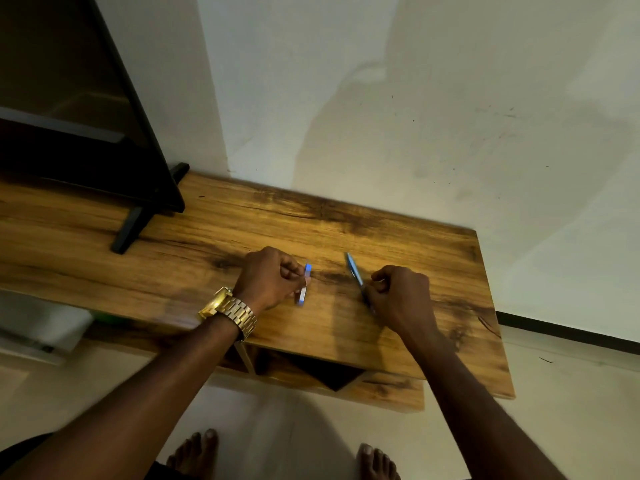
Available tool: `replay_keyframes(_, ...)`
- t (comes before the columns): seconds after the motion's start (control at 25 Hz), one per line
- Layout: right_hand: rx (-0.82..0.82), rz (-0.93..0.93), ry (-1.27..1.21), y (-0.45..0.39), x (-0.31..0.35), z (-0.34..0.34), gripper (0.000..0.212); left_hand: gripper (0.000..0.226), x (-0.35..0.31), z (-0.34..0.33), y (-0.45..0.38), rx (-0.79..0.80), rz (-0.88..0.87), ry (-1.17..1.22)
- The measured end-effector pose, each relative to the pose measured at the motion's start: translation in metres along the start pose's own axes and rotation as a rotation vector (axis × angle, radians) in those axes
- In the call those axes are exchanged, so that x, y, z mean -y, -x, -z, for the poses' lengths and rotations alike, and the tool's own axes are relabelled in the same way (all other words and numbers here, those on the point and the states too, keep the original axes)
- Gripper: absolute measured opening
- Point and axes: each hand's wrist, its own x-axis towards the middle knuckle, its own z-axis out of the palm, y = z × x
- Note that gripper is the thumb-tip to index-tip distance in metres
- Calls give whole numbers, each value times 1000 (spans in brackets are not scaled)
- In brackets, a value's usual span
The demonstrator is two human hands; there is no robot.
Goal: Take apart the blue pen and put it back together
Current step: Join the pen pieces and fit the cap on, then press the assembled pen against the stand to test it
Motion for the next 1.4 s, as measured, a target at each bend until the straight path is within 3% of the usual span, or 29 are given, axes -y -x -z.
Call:
replay_keyframes(0.36, 7, 54, 41, 5, 10, -11, 21, 20, -6, 0, -2, -98, -56, -25)
replay_keyframes(0.44, -13, 59, -80, 7, 21, -3, 18, 25, -14, 3, 0, -91, -46, 213)
replay_keyframes(0.56, -28, 190, -265, 23, 44, 6, 12, 38, -28, 2, 8, 58, 21, 615)
replay_keyframes(0.68, -55, 357, -303, 49, 62, 8, 13, 42, -41, -6, 24, 187, -38, 765)
replay_keyframes(0.92, -115, 289, -329, 76, 78, 31, 19, 40, -71, 16, 51, -21, -48, 1342)
replay_keyframes(1.04, -163, 148, -330, 78, 64, 34, 11, 50, -75, 32, 61, 3, -123, 1598)
replay_keyframes(1.28, 324, 123, 367, 66, 10, -12, 88, 55, -58, 25, 57, 18, -83, 1700)
replay_keyframes(1.4, 217, 142, 339, 55, 1, -40, 87, 55, -57, 25, 47, 49, -74, 1705)
